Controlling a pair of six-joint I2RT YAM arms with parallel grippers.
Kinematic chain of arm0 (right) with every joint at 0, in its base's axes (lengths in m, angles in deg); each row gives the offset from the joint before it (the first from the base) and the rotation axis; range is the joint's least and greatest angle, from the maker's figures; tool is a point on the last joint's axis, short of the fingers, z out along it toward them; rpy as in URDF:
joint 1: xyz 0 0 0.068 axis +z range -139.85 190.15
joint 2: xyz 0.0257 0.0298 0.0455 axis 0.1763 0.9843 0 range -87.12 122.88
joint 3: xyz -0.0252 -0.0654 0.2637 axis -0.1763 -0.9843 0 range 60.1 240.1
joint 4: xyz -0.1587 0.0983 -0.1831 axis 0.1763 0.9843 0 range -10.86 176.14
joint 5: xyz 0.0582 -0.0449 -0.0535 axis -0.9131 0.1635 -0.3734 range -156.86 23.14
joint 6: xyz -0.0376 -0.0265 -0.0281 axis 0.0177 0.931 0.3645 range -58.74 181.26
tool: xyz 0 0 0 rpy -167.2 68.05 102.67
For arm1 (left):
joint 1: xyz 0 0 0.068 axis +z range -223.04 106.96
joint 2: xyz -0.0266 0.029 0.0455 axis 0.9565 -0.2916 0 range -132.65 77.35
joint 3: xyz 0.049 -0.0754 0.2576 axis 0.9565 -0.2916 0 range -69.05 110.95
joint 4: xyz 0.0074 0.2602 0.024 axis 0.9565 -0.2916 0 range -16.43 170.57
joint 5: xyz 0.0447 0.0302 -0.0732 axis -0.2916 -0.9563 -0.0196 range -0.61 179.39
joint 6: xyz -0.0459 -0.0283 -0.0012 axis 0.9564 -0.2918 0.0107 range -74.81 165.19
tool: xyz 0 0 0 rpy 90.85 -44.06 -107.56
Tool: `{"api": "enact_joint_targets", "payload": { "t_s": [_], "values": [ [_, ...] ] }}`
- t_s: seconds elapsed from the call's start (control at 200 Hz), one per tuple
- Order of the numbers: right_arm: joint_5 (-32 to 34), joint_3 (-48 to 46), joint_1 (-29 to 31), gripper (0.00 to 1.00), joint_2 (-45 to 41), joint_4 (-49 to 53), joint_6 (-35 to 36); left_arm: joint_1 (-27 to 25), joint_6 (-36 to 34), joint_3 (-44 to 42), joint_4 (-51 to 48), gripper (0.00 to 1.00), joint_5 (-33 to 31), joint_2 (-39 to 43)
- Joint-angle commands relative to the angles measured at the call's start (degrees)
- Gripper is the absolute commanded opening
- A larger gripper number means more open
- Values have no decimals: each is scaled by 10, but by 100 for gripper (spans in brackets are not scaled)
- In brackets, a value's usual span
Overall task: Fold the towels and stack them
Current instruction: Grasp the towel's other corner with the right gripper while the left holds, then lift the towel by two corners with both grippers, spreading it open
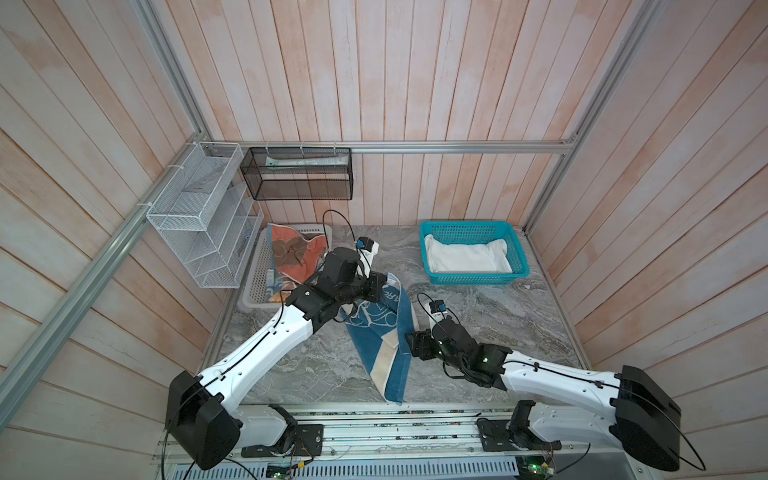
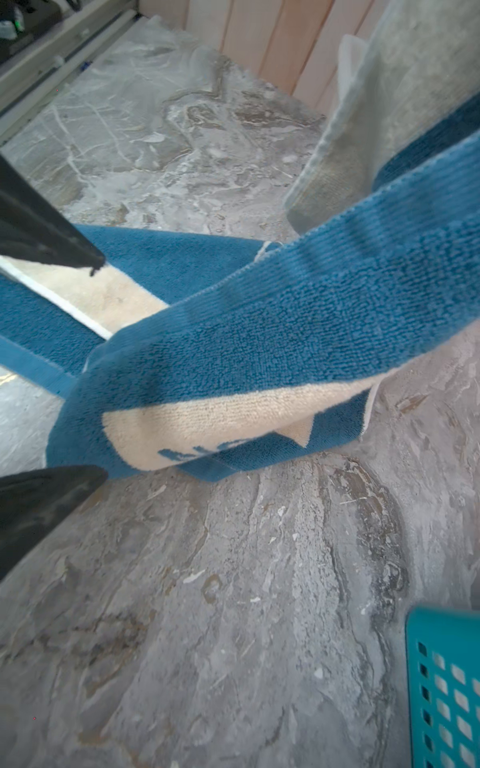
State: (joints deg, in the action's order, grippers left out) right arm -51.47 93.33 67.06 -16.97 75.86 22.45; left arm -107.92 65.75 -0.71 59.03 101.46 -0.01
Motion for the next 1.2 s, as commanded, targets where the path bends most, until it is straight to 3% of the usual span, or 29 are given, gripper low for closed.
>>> {"api": "enact_joint_targets", "payload": {
  "t_s": [0.0,0.24,0.365,0.46,0.695,0.965,1.195],
  "values": [
    [41,37,6,81,61,-67,21,2,46,27,1,0,41,-26],
    [95,109,6,85,188,-56,38,8,59,53,-18,0,31,-57],
    [142,119,1,84,203,-3,15,18,59,56,-22,0,32,-56],
    [142,85,-24,80,181,15,-3,28,57,54,-24,0,33,-48],
    [101,-57,-65,49,59,-55,22,40,47,50,-33,0,44,-39],
    [77,-77,-89,0,30,-51,64,43,41,51,-34,0,51,-35],
    [141,22,-90,0,-76,126,101,43,4,100,-82,0,16,4]
  ]
}}
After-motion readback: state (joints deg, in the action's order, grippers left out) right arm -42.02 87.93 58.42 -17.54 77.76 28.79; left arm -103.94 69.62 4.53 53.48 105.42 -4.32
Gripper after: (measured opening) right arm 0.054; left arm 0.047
